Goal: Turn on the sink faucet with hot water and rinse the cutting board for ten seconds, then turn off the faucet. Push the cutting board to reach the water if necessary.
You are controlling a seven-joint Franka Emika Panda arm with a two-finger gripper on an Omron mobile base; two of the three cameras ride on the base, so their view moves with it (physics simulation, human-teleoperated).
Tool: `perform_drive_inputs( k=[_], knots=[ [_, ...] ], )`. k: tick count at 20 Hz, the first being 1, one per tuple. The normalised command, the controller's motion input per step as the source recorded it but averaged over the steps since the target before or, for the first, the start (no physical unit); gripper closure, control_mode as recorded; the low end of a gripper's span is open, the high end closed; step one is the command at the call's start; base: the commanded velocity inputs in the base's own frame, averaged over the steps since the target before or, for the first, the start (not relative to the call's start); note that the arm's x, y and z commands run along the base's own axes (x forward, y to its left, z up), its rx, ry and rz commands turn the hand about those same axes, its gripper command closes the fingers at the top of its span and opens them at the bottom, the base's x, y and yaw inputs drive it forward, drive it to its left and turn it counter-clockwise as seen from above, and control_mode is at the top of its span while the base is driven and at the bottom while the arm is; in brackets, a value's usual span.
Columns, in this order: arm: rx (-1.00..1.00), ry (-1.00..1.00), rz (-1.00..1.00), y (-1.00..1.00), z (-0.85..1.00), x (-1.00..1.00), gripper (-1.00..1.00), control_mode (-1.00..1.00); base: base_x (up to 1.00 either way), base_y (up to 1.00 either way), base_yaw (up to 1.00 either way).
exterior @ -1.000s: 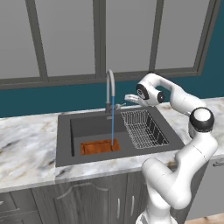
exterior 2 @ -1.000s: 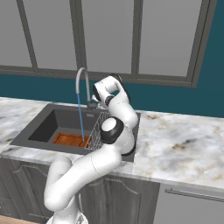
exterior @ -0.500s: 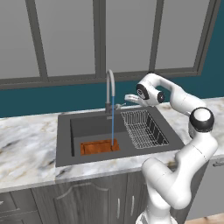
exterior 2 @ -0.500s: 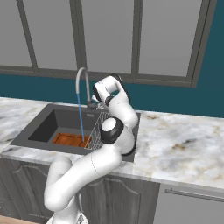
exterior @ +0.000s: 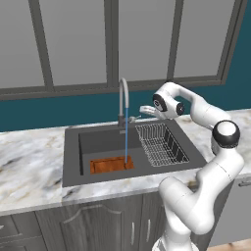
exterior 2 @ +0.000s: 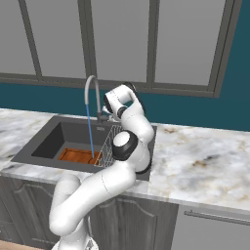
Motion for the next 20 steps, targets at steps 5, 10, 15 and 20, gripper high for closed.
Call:
perform_drive_inputs(
  k=[5, 10, 15, 20],
  knots=[
    [0.0, 0.0, 0.0, 0.0, 0.0, 0.0, 1.0, -1.0, 0.0, 0.0, 0.0],
    [0.0, 0.0, 0.0, 0.0, 0.0, 0.0, 1.0, -1.0, 0.0, 0.0, 0.0],
    [0.0, 0.0, 0.0, 0.0, 0.0, 0.0, 1.0, -1.0, 0.0, 0.0, 0.0],
    [0.0, 0.0, 0.0, 0.0, 0.0, 0.0, 1.0, -1.0, 0.0, 0.0, 0.0]
  ],
)
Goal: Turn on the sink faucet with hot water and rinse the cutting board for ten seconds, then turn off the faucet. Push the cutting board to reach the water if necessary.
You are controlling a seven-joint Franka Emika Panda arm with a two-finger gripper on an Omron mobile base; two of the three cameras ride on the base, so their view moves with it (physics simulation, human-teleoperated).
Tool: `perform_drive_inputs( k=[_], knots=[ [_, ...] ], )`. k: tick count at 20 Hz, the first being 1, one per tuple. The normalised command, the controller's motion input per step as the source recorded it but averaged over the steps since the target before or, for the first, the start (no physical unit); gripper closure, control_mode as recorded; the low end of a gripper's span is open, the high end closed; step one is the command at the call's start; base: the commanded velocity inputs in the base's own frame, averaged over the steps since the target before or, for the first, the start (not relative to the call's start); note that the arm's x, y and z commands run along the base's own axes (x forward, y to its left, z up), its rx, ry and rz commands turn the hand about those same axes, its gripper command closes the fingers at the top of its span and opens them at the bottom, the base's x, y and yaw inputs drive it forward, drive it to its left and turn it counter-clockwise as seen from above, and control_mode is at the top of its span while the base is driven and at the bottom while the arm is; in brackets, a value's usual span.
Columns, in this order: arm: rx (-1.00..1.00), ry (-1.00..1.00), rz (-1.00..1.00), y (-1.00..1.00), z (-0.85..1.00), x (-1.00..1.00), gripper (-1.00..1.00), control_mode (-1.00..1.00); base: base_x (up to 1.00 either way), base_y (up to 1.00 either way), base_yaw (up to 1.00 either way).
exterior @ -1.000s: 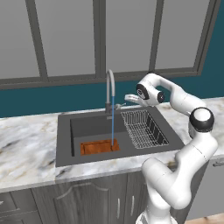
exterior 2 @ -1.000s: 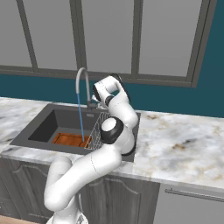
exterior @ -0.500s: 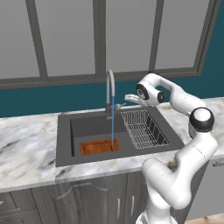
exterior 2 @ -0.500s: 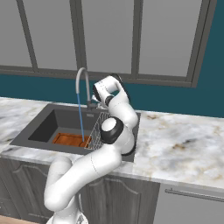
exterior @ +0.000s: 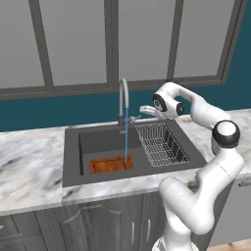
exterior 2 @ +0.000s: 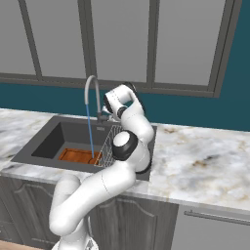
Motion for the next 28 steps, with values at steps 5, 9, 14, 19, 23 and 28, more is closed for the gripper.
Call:
perform_drive_inputs(
  k=[5, 9, 14, 19, 23, 28],
  knots=[
    [0.0, 0.0, 0.0, 0.0, 0.0, 0.0, 1.0, -1.0, 0.0, 0.0, 0.0],
    [0.0, 0.0, 0.0, 0.0, 0.0, 0.0, 1.0, -1.0, 0.0, 0.0, 0.0],
    [0.0, 0.0, 0.0, 0.0, 0.0, 0.0, 1.0, -1.0, 0.0, 0.0, 0.0],
    [0.0, 0.0, 0.0, 0.0, 0.0, 0.0, 1.0, -1.0, 0.0, 0.0, 0.0],
    [0.0, 0.0, 0.0, 0.0, 0.0, 0.0, 1.0, -1.0, 0.0, 0.0, 0.0],
    [0.0, 0.0, 0.0, 0.0, 0.0, 0.0, 1.0, -1.0, 0.0, 0.0, 0.0]
  ],
)
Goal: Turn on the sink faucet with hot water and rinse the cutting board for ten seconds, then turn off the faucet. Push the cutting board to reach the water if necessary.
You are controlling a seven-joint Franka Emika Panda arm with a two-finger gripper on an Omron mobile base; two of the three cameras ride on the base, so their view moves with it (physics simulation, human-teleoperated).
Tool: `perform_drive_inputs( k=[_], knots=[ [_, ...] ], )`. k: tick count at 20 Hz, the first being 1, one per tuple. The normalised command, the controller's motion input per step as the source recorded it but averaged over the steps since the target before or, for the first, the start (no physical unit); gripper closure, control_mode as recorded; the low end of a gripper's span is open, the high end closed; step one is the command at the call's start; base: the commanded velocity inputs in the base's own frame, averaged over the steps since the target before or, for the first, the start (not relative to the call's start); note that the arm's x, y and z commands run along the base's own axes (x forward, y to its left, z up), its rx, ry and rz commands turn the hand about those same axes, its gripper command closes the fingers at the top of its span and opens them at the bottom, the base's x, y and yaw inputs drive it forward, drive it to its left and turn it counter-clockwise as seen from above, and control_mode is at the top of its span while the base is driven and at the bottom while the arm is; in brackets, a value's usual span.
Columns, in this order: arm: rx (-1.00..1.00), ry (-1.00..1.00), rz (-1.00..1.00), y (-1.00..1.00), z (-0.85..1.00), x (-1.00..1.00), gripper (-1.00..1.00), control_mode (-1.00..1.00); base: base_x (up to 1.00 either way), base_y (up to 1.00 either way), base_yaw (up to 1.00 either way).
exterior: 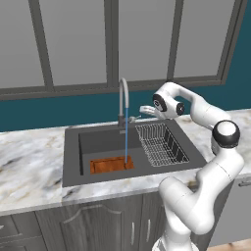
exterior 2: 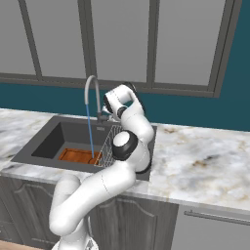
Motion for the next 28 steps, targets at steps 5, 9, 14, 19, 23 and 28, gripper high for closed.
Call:
perform_drive_inputs(
  k=[5, 9, 14, 19, 23, 28],
  knots=[
    [0.0, 0.0, 0.0, 0.0, 0.0, 0.0, 1.0, -1.0, 0.0, 0.0, 0.0],
    [0.0, 0.0, 0.0, 0.0, 0.0, 0.0, 1.0, -1.0, 0.0, 0.0, 0.0],
    [0.0, 0.0, 0.0, 0.0, 0.0, 0.0, 1.0, -1.0, 0.0, 0.0, 0.0],
    [0.0, 0.0, 0.0, 0.0, 0.0, 0.0, 1.0, -1.0, 0.0, 0.0, 0.0],
    [0.0, 0.0, 0.0, 0.0, 0.0, 0.0, 1.0, -1.0, 0.0, 0.0, 0.0],
    [0.0, 0.0, 0.0, 0.0, 0.0, 0.0, 1.0, -1.0, 0.0, 0.0, 0.0]
  ],
)
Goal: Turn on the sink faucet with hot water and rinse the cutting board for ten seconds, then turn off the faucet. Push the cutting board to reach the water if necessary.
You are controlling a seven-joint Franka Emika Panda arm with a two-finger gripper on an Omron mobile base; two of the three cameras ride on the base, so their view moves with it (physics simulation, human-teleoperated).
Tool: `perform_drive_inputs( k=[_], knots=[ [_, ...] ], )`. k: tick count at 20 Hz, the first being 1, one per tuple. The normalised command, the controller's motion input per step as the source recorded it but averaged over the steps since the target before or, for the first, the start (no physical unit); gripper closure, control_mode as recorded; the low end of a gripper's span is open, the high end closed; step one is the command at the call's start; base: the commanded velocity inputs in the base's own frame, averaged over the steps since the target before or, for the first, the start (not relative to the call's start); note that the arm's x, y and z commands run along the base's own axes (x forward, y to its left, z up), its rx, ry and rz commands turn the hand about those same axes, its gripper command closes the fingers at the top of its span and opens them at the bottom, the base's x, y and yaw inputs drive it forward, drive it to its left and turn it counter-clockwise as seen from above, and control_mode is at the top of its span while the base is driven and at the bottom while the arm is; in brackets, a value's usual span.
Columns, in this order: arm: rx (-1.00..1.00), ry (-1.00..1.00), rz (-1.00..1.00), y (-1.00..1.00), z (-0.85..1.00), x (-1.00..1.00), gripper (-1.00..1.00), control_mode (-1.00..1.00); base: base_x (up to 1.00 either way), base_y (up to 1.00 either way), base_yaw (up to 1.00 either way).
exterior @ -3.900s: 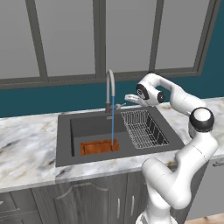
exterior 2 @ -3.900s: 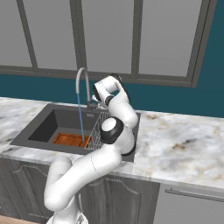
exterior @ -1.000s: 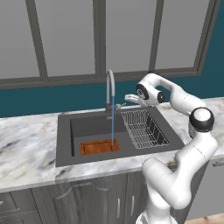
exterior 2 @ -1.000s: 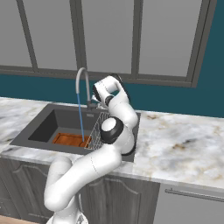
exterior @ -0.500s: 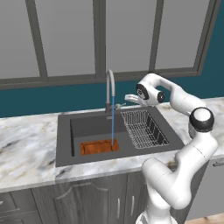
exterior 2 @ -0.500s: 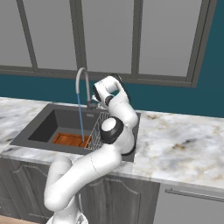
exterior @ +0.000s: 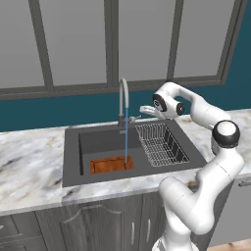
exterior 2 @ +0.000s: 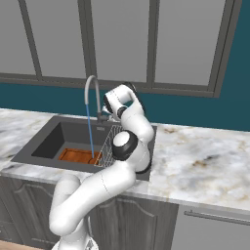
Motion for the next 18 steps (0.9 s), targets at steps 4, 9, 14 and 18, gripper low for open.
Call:
perform_drive_inputs(
  k=[4, 9, 14, 18],
  knots=[
    [0.0, 0.0, 0.0, 0.0, 0.0, 0.01, 1.0, -1.0, 0.0, 0.0, 0.0],
    [0.0, 0.0, 0.0, -0.03, -0.06, 0.01, 1.0, -1.0, 0.0, 0.0, 0.0],
    [0.0, 0.0, 0.0, -0.13, -0.05, 0.12, 1.0, -1.0, 0.0, 0.0, 0.0],
    [0.0, 0.0, 0.0, -0.06, -0.03, 0.27, 1.0, -1.0, 0.0, 0.0, 0.0]
  ],
)
